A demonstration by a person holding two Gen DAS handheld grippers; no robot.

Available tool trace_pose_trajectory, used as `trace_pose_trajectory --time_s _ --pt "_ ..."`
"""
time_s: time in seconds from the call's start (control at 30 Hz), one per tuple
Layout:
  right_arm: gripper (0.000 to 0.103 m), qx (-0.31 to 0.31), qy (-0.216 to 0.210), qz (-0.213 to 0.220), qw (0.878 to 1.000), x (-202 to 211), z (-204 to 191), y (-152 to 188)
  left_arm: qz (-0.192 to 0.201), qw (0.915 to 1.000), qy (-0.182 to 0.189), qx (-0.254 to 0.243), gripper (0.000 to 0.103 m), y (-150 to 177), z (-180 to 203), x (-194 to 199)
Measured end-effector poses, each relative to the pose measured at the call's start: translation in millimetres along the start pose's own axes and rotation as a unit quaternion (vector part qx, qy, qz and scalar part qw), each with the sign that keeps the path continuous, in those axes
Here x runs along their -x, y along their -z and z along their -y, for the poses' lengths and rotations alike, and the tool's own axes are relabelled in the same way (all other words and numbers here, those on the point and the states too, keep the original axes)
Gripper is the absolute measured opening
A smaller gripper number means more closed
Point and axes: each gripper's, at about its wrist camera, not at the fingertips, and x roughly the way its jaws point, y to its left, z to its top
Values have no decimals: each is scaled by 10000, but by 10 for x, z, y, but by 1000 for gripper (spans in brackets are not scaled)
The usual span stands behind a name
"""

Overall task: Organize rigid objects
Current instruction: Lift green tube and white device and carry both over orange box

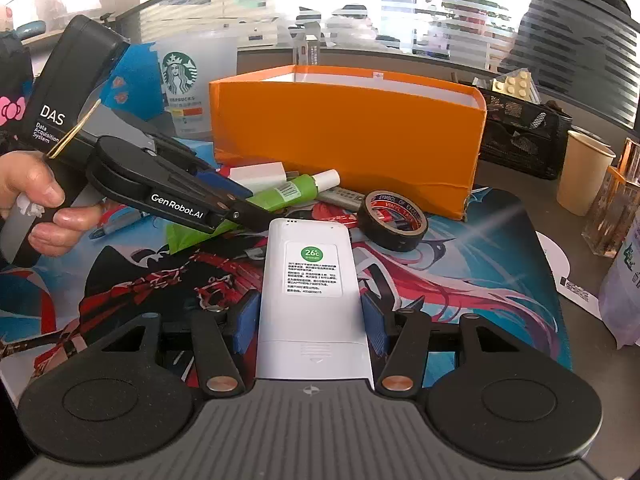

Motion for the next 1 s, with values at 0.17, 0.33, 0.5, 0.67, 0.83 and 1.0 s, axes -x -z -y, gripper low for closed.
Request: trace_pose_trajectory --time_s 0.17,0.33,0.5,0.67,0.83,1.0 --pt "51 -134 20 119 9998 67 31 -32 165 9998 -19 69 29 -10 23 135" --pt "51 -139 74 305 9994 144 48 -126 528 9985 -38 -104 30 -119 92 423" --pt "51 -92 135 539 9984 217 47 -263 787 9967 -93 -195 30 -250 102 661" --pt "51 24 190 722 9972 300 34 -381 957 9951 -201 -158 30 -344 81 817" --pt "51 146 239 865 9959 360 23 -479 1069 9938 -282 -111 30 -416 34 888" --pt "51 200 286 981 9946 379 44 -573 1119 9930 -377 23 30 -513 -30 876"
